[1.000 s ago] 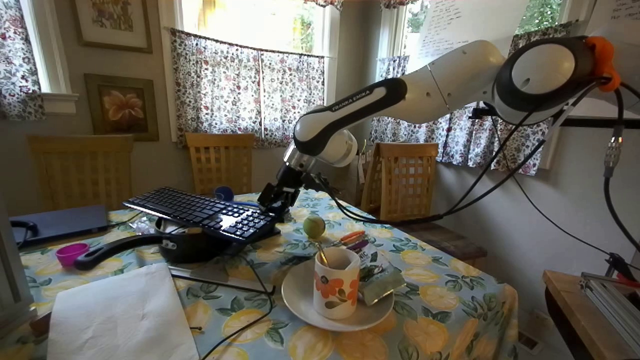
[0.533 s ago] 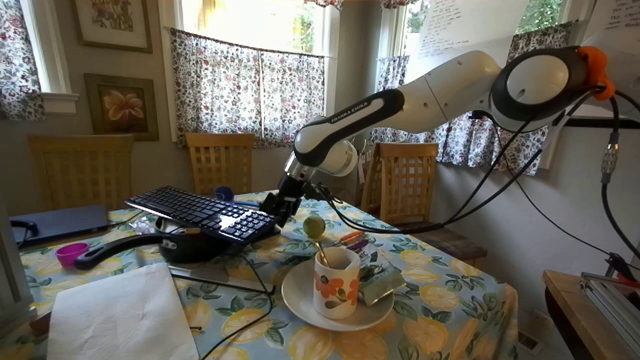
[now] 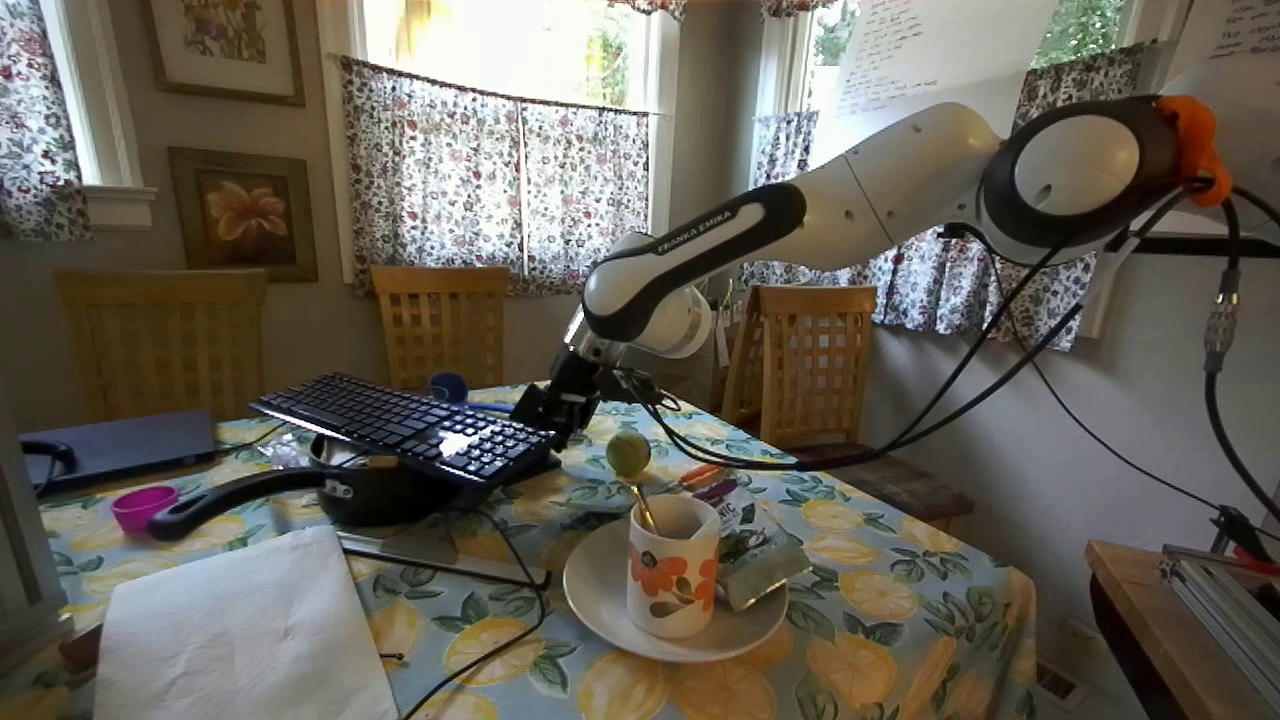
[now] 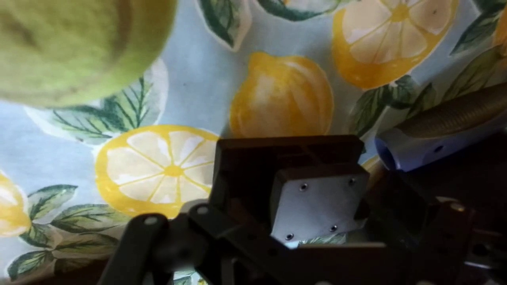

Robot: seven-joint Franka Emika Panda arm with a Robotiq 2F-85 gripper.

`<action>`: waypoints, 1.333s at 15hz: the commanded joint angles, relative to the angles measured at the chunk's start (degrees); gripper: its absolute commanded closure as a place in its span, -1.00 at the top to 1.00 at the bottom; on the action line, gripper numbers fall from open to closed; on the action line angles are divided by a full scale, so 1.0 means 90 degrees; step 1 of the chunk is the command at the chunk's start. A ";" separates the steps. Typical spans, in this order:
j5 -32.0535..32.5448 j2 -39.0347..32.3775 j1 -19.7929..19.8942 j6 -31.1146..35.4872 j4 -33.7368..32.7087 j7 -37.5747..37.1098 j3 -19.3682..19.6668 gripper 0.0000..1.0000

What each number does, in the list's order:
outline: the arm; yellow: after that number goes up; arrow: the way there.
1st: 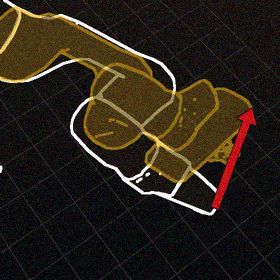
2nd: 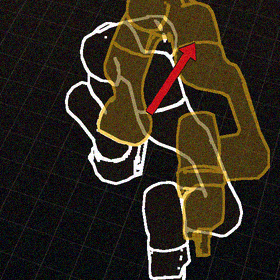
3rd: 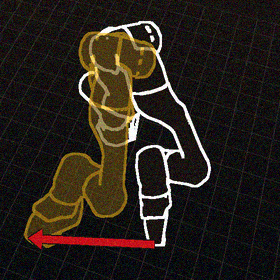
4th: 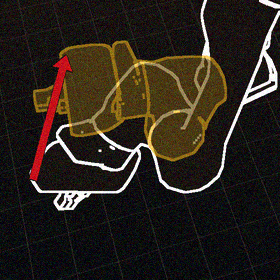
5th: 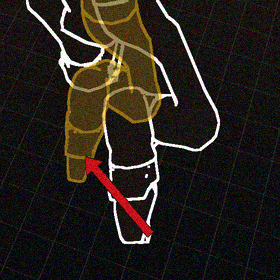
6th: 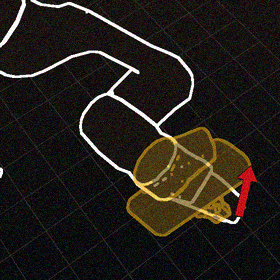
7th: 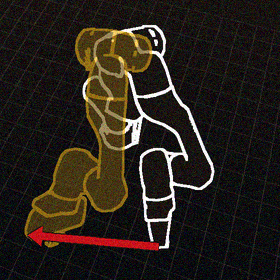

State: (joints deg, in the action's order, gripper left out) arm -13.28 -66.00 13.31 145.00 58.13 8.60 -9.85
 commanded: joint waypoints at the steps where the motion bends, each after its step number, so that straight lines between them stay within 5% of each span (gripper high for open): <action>1: 0.0131 -0.0049 -0.0142 -0.0297 -0.0156 -0.0071 0.0220 1.00; 11: 0.0625 -0.0123 -0.0734 -0.0246 -0.0508 -0.0319 0.0838 1.00; 20: 0.0948 -0.0347 -0.1222 -0.0266 -0.0708 -0.1775 0.1556 1.00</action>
State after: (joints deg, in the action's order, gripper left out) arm -6.10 -66.90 3.56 143.08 55.07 -1.72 2.40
